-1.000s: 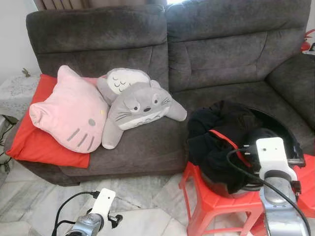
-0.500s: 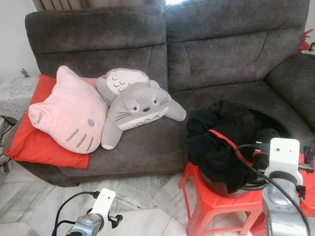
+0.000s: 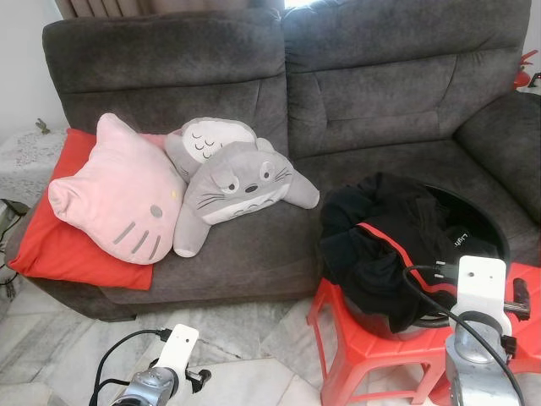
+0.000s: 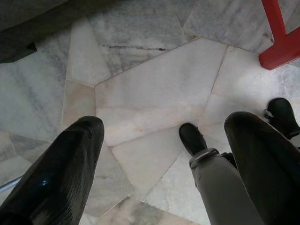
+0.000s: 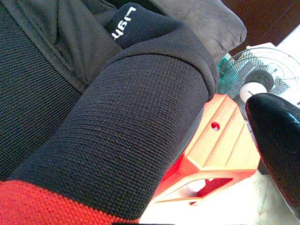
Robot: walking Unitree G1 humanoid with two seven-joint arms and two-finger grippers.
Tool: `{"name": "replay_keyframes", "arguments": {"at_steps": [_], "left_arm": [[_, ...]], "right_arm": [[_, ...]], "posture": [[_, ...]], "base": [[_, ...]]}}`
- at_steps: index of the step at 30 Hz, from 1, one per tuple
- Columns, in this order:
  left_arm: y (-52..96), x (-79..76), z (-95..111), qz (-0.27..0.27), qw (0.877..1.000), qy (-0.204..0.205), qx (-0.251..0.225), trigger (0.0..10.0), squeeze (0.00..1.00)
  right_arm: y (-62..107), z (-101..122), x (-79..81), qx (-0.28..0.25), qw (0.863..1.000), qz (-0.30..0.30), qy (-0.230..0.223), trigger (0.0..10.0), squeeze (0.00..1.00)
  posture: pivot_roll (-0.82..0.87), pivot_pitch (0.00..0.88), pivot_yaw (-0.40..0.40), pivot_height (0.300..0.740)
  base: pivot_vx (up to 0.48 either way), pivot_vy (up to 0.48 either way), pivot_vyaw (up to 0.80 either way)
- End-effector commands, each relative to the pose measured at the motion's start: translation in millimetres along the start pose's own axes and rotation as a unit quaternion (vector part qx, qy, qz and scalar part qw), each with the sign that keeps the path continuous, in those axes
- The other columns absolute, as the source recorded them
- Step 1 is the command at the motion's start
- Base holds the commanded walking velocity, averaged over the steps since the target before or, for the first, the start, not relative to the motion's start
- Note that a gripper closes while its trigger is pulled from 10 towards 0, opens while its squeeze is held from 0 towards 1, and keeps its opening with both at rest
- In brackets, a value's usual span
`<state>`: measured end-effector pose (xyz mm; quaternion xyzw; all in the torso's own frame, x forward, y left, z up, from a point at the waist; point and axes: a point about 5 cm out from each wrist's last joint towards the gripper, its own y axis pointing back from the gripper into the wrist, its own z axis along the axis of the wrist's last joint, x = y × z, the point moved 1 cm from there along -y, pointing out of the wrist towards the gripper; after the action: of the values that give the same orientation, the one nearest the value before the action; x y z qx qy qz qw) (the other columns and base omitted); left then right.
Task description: Hang hanger
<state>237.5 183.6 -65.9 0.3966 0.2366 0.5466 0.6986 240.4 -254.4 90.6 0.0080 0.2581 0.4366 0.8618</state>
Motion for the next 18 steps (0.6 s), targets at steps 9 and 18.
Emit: {"name": "replay_keyframes", "arguments": {"at_steps": [9,18], "left_arm": [[1.2,4.9,-5,0.005,1.000,-0.012,0.012,10.0,0.00],[1.1,4.7,-4,0.004,1.000,-0.013,0.011,10.0,0.00]], "right_arm": [[-3.5,21,6.7,-0.057,0.998,0.011,-0.015,10.0,0.00],[-1.5,46,12.9,-0.164,0.983,0.031,0.074,9.5,0.00]], "posture": [[-0.24,0.000,0.079,0.740],[-0.24,0.000,0.079,0.740]], "base": [[0.000,0.000,0.00],[0.000,0.000,0.00]]}}
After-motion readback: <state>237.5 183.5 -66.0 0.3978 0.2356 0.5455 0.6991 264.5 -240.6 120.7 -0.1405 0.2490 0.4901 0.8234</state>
